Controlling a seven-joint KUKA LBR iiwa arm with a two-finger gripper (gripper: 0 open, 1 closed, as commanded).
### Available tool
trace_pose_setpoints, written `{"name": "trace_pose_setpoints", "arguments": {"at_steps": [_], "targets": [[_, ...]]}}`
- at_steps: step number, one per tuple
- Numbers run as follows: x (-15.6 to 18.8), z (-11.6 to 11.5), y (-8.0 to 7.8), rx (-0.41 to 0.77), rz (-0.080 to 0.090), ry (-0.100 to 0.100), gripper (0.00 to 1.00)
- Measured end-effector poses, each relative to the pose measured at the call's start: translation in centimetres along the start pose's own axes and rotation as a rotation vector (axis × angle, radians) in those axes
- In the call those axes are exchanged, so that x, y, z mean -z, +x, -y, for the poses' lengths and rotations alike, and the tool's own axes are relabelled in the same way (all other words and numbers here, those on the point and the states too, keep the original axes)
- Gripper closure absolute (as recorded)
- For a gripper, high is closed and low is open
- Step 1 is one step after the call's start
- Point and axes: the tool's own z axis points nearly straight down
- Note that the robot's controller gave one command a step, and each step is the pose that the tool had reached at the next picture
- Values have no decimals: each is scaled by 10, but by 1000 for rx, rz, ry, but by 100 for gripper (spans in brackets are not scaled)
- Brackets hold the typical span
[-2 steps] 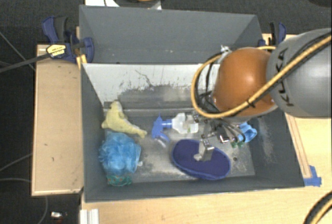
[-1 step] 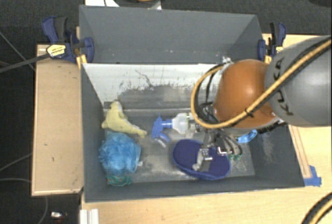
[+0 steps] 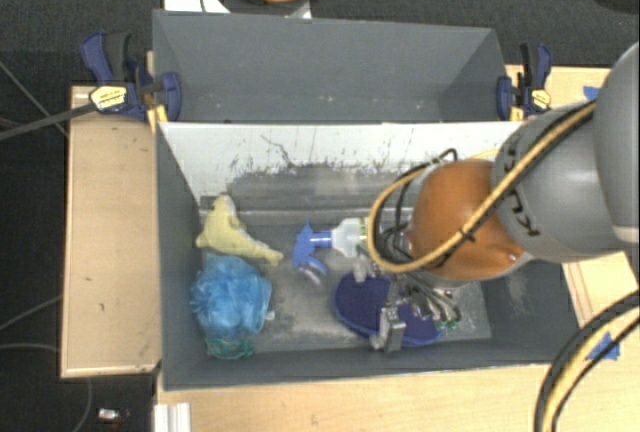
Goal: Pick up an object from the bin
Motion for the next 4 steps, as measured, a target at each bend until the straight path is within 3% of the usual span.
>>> {"name": "trace_pose_setpoints", "arguments": {"at_steps": [1, 4], "targets": [[3, 4, 1, -119, 0, -2, 100], [25, 4, 0, -116, 1, -2, 100]]}}
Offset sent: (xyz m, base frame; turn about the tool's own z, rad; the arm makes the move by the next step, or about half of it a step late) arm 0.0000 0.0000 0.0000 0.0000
